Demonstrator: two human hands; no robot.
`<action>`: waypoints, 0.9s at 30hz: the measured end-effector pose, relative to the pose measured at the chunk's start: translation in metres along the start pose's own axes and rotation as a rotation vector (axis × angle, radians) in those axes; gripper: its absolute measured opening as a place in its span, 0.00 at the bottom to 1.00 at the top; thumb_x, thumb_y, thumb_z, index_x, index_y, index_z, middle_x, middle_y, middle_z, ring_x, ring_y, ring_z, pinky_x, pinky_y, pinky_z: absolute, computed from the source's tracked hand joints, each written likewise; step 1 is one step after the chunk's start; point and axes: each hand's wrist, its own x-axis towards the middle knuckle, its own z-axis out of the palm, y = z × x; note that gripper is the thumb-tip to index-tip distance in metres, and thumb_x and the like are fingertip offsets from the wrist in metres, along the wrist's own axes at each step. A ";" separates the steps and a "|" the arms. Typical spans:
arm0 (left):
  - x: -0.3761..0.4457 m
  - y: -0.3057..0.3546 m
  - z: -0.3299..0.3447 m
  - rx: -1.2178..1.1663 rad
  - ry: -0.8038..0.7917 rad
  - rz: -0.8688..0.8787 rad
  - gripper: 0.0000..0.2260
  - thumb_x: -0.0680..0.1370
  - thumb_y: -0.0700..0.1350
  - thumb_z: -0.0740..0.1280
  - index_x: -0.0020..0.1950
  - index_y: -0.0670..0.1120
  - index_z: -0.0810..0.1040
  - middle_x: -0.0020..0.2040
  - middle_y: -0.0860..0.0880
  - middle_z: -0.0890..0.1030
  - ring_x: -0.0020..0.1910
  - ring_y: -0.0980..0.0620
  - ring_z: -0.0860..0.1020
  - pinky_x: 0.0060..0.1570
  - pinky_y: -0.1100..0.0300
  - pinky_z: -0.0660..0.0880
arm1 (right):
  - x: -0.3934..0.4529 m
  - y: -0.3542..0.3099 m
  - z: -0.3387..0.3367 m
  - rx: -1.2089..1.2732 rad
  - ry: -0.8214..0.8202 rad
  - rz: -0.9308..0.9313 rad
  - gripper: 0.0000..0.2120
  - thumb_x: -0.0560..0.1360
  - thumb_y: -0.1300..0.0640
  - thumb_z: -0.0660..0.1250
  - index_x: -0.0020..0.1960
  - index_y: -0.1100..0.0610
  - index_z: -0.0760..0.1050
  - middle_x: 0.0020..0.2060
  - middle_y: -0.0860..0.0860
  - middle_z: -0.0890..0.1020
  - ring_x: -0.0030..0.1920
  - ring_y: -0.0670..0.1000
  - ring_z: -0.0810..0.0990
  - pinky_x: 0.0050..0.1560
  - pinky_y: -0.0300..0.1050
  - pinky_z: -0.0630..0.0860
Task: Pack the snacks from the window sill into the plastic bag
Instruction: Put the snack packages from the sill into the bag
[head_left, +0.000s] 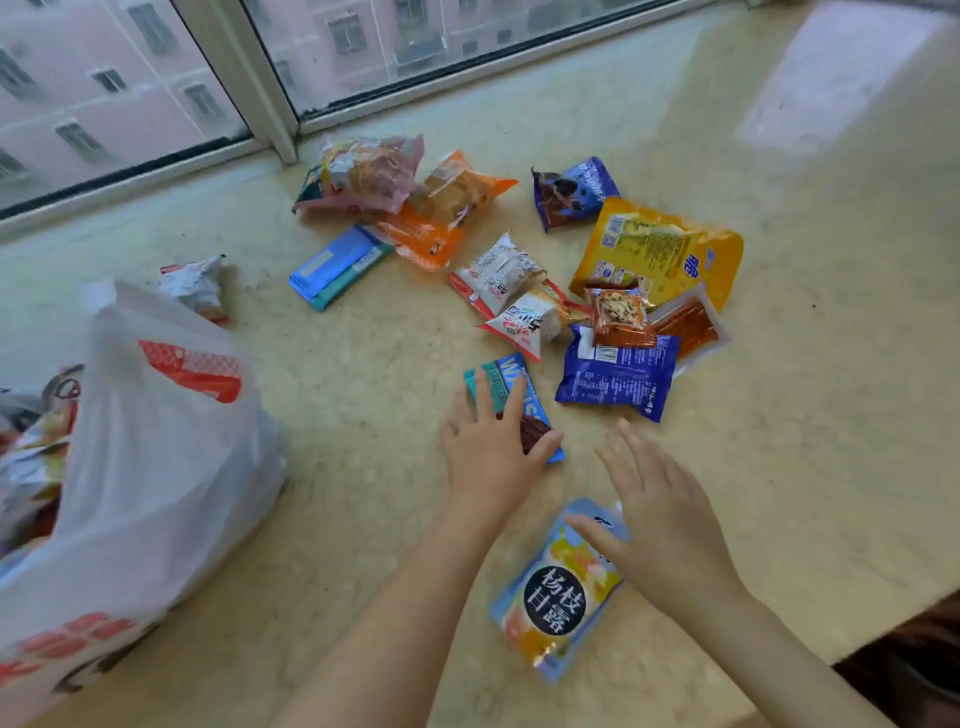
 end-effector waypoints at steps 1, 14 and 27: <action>0.003 0.001 0.002 0.037 -0.017 0.013 0.34 0.75 0.69 0.54 0.78 0.60 0.47 0.79 0.45 0.46 0.77 0.41 0.48 0.67 0.45 0.58 | -0.004 -0.001 0.005 0.020 -0.013 -0.001 0.39 0.69 0.29 0.54 0.69 0.54 0.71 0.72 0.55 0.68 0.68 0.58 0.71 0.61 0.57 0.74; 0.004 -0.052 -0.012 0.004 -0.163 0.392 0.32 0.75 0.64 0.62 0.75 0.66 0.51 0.79 0.55 0.39 0.78 0.53 0.42 0.72 0.55 0.53 | 0.009 -0.004 0.049 0.101 0.086 -0.193 0.36 0.70 0.34 0.54 0.71 0.54 0.63 0.75 0.54 0.58 0.76 0.51 0.50 0.61 0.45 0.68; -0.005 -0.036 -0.011 -0.519 0.005 0.026 0.44 0.65 0.45 0.79 0.76 0.52 0.60 0.66 0.54 0.68 0.65 0.53 0.67 0.63 0.62 0.64 | 0.047 -0.033 0.023 0.236 0.197 0.033 0.44 0.66 0.42 0.74 0.75 0.47 0.57 0.74 0.55 0.61 0.70 0.55 0.66 0.57 0.52 0.75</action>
